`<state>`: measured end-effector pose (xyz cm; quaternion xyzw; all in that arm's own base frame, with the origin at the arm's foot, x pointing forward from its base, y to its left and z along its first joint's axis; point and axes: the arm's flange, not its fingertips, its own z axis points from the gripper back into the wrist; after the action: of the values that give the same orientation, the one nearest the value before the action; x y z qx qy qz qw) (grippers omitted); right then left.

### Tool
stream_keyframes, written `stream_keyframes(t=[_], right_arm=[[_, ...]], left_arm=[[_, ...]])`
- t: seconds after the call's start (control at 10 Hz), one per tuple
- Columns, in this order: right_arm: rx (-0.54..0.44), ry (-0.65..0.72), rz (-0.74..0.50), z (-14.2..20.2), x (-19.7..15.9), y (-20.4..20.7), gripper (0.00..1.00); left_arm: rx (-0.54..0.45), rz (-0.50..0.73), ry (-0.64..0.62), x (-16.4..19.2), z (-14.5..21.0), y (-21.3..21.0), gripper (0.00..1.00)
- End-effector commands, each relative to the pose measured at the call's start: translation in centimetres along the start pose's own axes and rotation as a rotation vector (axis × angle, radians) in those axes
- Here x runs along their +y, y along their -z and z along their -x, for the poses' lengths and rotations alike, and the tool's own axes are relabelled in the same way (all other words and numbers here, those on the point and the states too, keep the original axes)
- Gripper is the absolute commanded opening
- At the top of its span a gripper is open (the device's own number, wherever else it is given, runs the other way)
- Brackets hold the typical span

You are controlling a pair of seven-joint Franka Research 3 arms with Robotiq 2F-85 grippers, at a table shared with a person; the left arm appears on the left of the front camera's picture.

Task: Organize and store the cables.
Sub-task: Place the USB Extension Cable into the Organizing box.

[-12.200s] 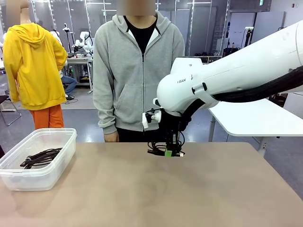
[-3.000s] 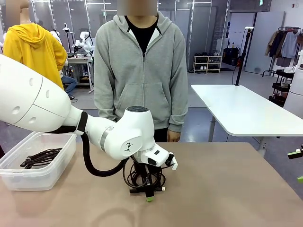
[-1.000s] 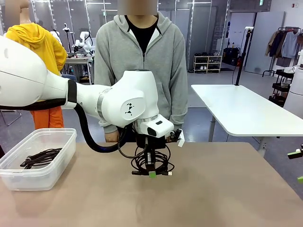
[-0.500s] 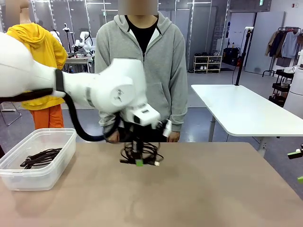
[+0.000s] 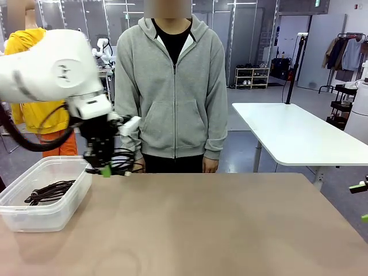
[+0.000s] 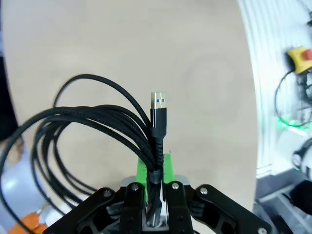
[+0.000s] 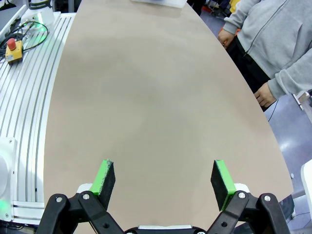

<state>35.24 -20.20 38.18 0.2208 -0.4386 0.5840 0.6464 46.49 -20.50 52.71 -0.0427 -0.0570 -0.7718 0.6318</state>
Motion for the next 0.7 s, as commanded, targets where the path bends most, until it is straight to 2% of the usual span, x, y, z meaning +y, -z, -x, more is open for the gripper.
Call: stream_keyframes(t=[0.0,0.3,0.4,0.6], right_arm=[[0.007,0.027,-0.016,-0.4,0.2,-0.1,1.00],[0.007,0.027,-0.016,-0.4,0.2,-0.1,1.00],[0.007,0.027,-0.016,-0.4,0.2,-0.1,1.00],[0.007,0.027,-0.016,-0.4,0.2,-0.1,1.00]], left_arm=[[-0.016,-0.014,-0.115,-3.1,4.3,0.6,0.15],[-0.060,-0.094,-0.378,-5.2,12.6,-1.5,0.15],[-0.042,-0.101,-0.442,-5.3,14.7,-1.3,0.15],[-0.080,-0.145,-0.524,-5.0,17.4,-1.5,0.15]])
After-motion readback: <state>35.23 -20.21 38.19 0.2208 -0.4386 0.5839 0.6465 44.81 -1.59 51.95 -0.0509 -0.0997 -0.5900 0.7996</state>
